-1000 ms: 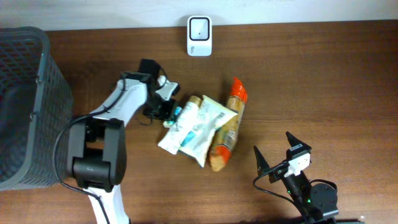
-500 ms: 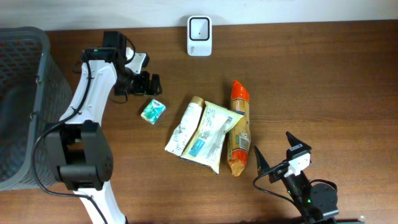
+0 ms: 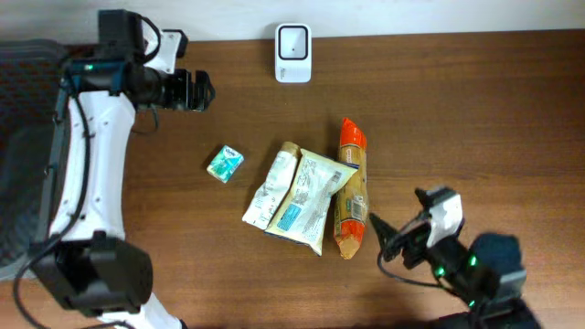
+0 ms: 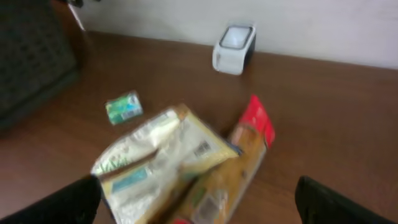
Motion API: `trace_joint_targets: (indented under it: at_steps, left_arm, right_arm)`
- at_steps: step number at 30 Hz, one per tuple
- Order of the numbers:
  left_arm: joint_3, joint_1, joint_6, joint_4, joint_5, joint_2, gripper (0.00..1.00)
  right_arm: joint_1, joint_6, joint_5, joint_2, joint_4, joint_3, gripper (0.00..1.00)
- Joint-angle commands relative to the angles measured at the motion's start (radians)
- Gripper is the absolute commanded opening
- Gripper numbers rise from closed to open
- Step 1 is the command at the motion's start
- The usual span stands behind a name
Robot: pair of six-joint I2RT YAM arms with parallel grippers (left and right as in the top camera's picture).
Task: Scan the item barcode
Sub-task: 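Raise the left arm aside and reach the right gripper to the pasta pack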
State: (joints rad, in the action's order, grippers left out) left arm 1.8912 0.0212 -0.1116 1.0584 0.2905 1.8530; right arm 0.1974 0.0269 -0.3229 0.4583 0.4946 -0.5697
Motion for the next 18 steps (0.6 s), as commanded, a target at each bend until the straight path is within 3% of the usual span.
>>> trace_joint_targets:
  at_steps: [1,5,9,12,14,18]
  left_arm:
    - [0.01,0.002,-0.017,0.002,-0.002,-0.013,0.99]
    - [0.01,0.002,-0.017,0.002,-0.002,-0.013,0.99]
    - [0.01,0.002,-0.017,0.002,-0.002,-0.013,0.99]
    - [0.01,0.002,-0.017,0.002,-0.002,-0.013,0.99]
    - [0.01,0.002,-0.017,0.002,-0.002,-0.013,0.99]
    - [0.01,0.002,-0.017,0.002,-0.002,-0.013,0.99]
  right_arm:
    - [0.005,0.007,-0.03,0.254,0.208,-0.302,0.99]
    - [0.005,0.008,-0.05,0.532,0.488,-0.593,0.99]
    - [0.005,0.008,-0.152,0.735,0.528,-0.619,0.99]
    - [0.006,0.066,-0.158,0.916,0.567,-0.618,0.7]
    - [0.008,0.162,-0.113,1.022,0.583,-0.618,0.7]
    - [0.051,0.19,-0.04,1.144,0.581,-0.618,0.69]
